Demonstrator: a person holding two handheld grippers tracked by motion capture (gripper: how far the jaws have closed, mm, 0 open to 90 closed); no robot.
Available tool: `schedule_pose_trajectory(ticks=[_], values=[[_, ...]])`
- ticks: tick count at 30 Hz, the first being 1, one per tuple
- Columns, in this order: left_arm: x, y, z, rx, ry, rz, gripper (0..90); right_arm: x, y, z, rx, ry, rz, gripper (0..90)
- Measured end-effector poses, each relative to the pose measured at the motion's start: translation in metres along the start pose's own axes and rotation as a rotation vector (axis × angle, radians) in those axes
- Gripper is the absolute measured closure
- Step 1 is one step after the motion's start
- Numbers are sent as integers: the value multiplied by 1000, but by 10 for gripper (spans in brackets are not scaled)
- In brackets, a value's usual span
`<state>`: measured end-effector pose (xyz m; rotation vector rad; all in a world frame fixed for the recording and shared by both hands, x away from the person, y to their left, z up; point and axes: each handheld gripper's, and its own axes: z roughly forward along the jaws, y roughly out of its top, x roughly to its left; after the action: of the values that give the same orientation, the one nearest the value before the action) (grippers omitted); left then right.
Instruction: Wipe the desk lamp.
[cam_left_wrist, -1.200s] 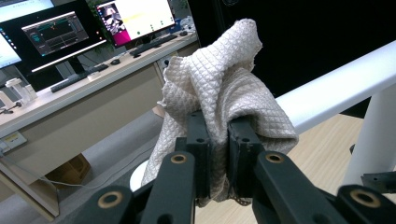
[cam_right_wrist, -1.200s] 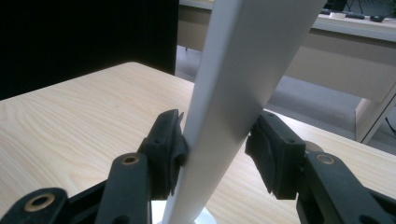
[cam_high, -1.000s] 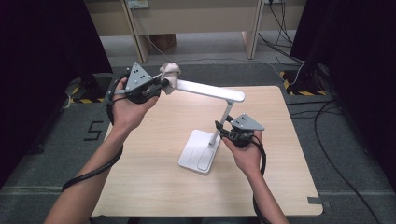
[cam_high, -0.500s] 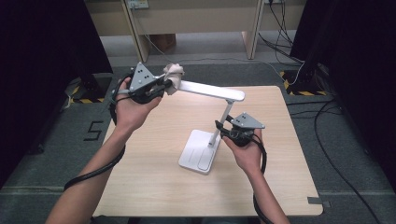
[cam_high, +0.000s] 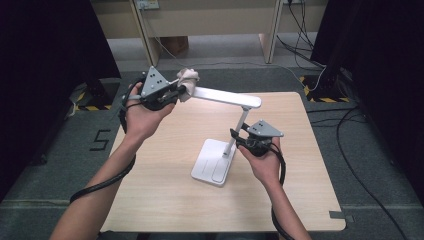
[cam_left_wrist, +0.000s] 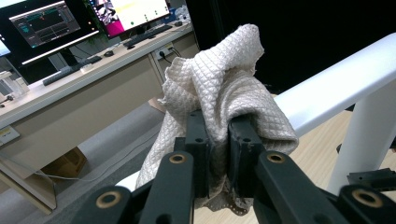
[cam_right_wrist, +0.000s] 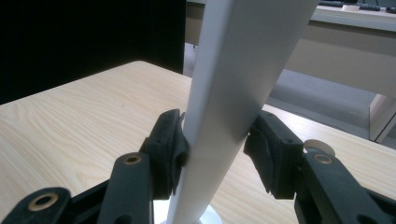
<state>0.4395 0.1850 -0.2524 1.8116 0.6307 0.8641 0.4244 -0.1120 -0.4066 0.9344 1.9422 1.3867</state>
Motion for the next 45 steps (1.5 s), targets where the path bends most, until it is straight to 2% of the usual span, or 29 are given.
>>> schedule_pose_trajectory(ticks=[16, 32, 41, 45], values=[[-14, 8, 11, -4, -23, 3, 811, 0, 1, 1, 3, 2, -5, 546], [-26, 15, 19, 3, -26, 7, 813, 1, 1, 2, 3, 3, -3, 546], [-36, 23, 28, 9, -60, 11, 814, 1, 1, 2, 4, 5, -1, 547], [-41, 23, 31, 2, -63, 12, 814, 1, 0, 2, -1, 4, 2, 547]])
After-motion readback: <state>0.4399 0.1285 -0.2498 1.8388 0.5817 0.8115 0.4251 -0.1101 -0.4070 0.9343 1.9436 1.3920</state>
